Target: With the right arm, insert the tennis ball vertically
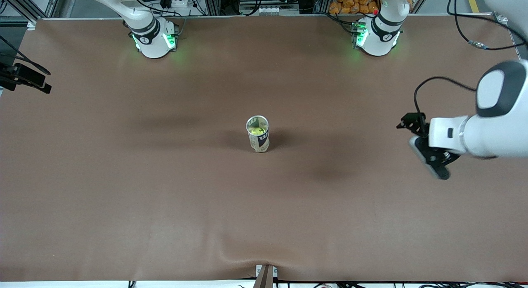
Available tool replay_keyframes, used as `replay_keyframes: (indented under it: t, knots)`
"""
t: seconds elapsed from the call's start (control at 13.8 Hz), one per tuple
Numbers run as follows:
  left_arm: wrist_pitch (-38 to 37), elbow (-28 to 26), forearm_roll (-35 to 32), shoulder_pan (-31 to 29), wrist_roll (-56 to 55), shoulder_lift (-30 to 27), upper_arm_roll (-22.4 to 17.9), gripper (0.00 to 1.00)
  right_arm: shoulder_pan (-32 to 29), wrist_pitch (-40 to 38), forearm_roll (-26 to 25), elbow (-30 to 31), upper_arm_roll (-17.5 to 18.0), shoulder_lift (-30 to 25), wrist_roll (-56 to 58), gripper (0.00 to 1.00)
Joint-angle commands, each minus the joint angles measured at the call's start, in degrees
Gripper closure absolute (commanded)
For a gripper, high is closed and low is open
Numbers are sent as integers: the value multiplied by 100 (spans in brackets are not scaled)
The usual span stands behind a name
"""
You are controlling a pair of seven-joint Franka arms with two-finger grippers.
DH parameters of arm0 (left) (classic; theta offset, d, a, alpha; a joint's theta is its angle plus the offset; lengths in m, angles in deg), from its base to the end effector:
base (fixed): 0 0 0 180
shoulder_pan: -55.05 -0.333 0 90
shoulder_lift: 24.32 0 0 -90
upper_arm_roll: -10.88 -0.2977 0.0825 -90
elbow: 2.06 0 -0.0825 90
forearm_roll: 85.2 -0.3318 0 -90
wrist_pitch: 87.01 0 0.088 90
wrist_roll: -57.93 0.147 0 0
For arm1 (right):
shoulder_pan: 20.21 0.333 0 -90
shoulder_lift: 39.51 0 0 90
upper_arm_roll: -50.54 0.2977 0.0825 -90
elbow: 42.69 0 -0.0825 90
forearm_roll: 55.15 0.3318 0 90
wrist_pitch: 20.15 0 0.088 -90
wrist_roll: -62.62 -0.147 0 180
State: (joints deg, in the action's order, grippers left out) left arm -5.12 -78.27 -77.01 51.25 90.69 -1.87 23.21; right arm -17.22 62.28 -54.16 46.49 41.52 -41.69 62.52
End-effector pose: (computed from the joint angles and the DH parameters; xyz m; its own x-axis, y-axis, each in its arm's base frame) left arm 0.5648 -0.0887 0.4498 0.7363 -0.6671 -0.1130 -0.6036 -0.7231 0.3358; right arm 0.4718 -0.0485 0.5796 0.9914 -0.1036 -0.0802 -0.1057 -0.9941 -0.0231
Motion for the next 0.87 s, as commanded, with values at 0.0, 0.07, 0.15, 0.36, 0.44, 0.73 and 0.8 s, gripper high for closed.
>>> replay_keyframes:
  t: [0.0, 0.07, 0.15, 0.36, 0.44, 0.73, 0.8]
  knots:
    - [-340, -60, 280, 423, -1713, -634, -415, 0, -36, -95, 85, -75, -3, 7, -25, 0]
    - [-419, -156, 263, 493, -2695, -923, -442, 0, -36, -95, 85, -75, -3, 7, -25, 0]
    - [-576, -201, 202, 685, -3827, -1144, -451, 0, -44, -95, 85, -75, -12, 7, -25, 0]
    - [-964, -184, -203, 644, -4375, -1549, -825, 0, -36, -104, 85, -75, -12, 7, -25, 0]
    - [-973, -184, -194, 670, -4366, -1620, -1211, 0, -36, -112, 85, -75, -12, 7, -25, 0]
    - [-1052, -271, -203, 661, -4075, -2286, -1769, 0, -36, -121, 85, -75, -12, 7, -25, 0]
    - [-1140, -402, -229, 644, -4189, -2489, -1752, 0, -36, -121, 85, -75, -12, 7, -25, 0]
